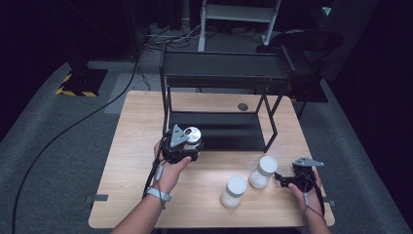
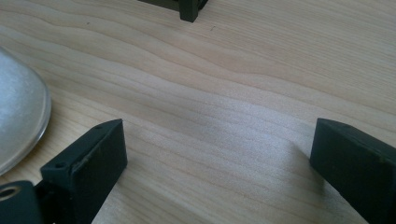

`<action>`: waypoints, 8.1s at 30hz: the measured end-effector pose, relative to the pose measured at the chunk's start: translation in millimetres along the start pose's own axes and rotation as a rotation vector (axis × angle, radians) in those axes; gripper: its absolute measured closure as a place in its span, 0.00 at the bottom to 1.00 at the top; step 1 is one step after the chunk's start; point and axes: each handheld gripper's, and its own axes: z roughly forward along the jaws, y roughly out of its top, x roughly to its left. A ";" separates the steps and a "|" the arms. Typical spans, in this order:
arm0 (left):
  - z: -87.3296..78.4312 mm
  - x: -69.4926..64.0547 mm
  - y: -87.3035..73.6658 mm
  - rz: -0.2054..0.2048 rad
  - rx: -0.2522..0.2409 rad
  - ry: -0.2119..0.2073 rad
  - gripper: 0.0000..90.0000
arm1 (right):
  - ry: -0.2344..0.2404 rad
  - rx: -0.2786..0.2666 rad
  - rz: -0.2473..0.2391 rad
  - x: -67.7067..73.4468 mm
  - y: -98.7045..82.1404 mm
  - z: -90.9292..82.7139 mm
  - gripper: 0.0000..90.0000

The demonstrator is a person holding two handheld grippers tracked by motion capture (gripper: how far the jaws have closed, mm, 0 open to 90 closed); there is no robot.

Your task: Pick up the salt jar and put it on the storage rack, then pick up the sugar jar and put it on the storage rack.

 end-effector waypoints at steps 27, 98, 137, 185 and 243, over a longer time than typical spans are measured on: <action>61.1 24.0 14.5 -0.038 0.059 0.049 0.33 | 0.000 0.000 -0.001 0.1 -0.1 -0.1 0.04; 4.8 11.7 11.2 -0.009 0.014 0.092 0.01 | 0.028 0.001 -0.027 -6.2 -1.7 -2.1 0.04; -63.3 -5.6 -62.5 -0.007 0.036 0.081 0.01 | 0.031 0.002 -0.028 -6.7 -1.3 -2.2 0.04; -27.2 2.8 -92.9 -0.109 0.359 0.109 0.01 | 0.034 0.014 -0.034 -4.4 0.4 -1.6 0.00; -27.2 2.4 -93.0 -0.109 0.359 0.110 0.01 | 0.059 -0.231 -0.040 17.4 12.1 -80.7 0.04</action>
